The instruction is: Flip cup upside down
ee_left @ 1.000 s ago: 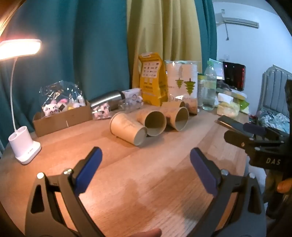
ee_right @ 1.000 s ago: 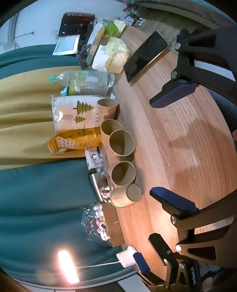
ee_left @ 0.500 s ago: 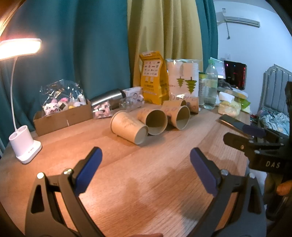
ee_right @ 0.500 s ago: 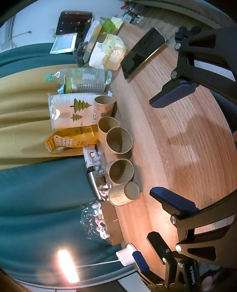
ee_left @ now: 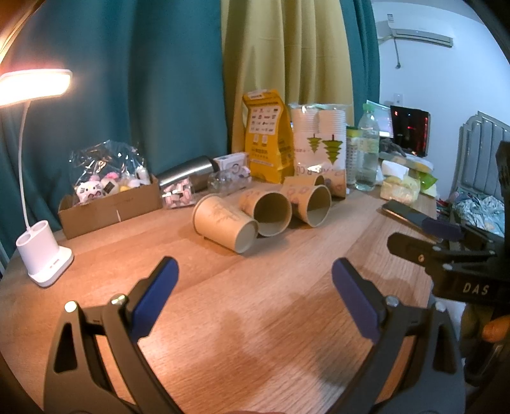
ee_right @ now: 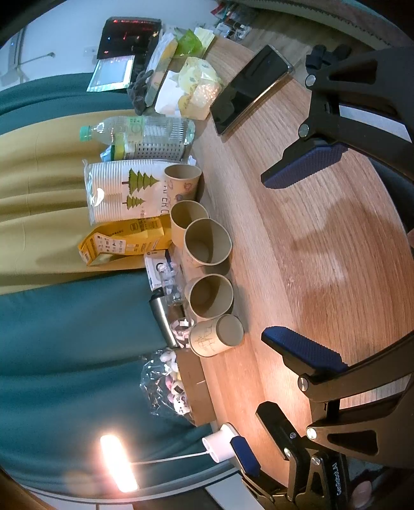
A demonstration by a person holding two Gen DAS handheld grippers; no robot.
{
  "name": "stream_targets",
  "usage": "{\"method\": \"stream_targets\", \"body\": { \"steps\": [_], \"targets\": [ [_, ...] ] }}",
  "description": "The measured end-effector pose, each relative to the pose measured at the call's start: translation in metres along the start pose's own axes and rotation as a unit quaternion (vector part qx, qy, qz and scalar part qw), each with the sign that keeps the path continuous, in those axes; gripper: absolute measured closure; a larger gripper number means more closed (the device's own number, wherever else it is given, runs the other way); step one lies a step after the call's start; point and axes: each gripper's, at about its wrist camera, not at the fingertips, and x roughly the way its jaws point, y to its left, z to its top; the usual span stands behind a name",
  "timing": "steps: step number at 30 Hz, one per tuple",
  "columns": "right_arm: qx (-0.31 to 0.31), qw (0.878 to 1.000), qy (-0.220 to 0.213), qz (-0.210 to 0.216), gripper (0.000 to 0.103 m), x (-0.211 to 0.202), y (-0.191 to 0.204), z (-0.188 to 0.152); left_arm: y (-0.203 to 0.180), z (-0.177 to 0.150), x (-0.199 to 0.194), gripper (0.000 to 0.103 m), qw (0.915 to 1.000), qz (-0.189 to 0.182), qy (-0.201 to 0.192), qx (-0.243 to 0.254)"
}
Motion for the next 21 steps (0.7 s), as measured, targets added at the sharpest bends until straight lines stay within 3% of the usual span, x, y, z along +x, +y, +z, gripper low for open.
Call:
{"method": "stream_targets", "body": {
  "steps": [21],
  "targets": [
    [0.002, 1.0, 0.003, 0.005, 0.013, 0.0021, 0.0033, -0.0024, -0.0012, -0.0003, -0.0012, 0.005, 1.0, -0.003, 0.008, -0.003]
  ]
}}
